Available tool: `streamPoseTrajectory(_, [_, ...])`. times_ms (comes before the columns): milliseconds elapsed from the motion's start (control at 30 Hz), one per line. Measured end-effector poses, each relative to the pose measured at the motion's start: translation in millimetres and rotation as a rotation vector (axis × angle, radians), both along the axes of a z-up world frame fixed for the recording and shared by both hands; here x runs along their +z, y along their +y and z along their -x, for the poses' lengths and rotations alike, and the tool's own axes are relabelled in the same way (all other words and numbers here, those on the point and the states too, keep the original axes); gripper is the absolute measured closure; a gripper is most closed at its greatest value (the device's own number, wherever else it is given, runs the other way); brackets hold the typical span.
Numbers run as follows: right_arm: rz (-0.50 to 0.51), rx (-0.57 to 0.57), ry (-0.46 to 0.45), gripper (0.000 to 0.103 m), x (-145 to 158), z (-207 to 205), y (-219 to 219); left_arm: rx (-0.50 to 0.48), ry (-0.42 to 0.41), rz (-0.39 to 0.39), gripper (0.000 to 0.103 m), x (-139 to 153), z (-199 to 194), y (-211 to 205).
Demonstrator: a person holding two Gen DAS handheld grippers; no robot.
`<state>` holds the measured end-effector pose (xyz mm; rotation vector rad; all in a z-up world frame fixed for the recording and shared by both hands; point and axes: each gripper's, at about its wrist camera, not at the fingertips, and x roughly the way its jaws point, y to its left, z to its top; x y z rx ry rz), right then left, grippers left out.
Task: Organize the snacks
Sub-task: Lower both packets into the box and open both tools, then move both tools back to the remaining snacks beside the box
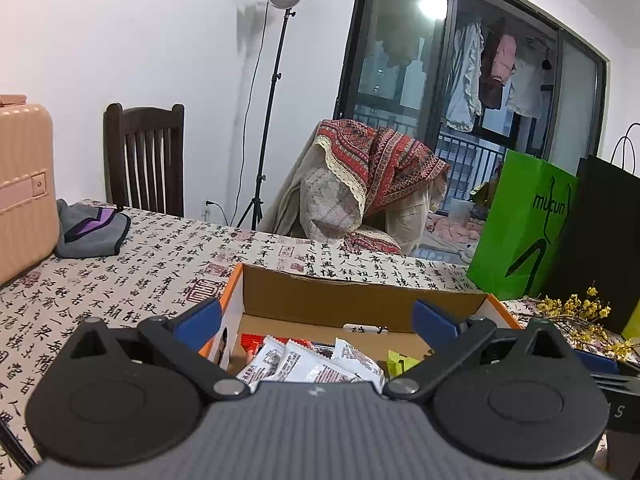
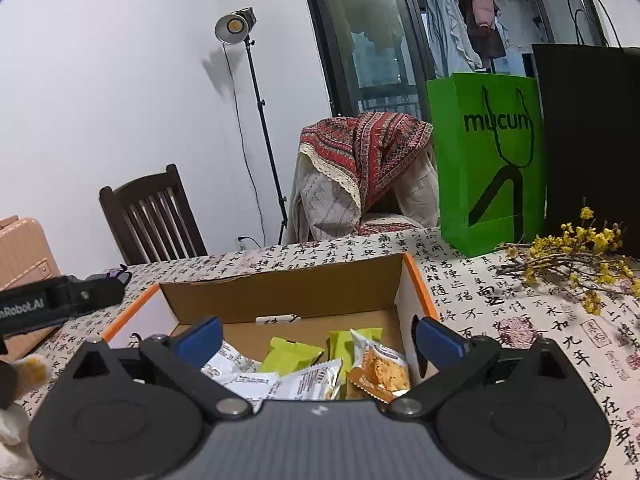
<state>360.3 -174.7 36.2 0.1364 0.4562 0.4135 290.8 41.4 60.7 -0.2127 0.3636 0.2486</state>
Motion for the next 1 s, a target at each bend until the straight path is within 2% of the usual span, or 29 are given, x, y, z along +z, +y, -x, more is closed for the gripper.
streamPoseTrajectory(133, [0.029,-0.008,-0.001,0.000,14,8,-2,0.016,0.008,0.006,0.000,7,13,3])
streamPoseTrajectory(267, [0.024,0.035,0.010,0.000,29,20,-4,0.028,0.011,0.000,0.000,14,27,8])
streamPoseTrajectory(500, [0.028,0.064,0.006,0.000,39,54,-8,0.016,0.011,0.009,0.000,17,55,14])
streamPoseTrajectory(733, [0.091,0.072,0.023,0.000,33,85,-9,0.013,0.045,0.014,0.000,10,84,21])
streamPoseTrajectory(1000, [0.117,0.081,0.060,0.000,14,112,-16,0.003,0.109,0.016,0.000,-7,113,34])
